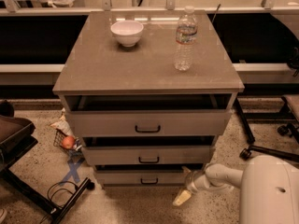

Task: Open bottom drawer

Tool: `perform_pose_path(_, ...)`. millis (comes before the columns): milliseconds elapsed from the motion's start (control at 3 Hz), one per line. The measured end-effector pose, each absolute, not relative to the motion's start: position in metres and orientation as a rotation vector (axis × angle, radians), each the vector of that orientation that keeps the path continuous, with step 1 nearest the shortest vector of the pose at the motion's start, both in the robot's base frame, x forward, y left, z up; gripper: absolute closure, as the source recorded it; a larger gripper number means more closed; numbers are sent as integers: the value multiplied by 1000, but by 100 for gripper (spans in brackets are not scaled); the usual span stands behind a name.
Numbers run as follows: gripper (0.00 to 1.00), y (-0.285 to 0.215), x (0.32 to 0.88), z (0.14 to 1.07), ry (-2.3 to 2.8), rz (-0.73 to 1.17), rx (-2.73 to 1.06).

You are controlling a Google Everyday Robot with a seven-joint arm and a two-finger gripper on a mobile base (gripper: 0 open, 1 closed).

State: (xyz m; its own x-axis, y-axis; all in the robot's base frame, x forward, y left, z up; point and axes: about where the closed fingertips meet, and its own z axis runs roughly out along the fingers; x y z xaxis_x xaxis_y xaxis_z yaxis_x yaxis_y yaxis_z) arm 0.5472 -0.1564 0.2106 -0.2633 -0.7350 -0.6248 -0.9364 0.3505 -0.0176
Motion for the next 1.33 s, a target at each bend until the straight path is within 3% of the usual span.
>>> perform_pose_path(1333,0,-143,565,203,2059,449,-1551)
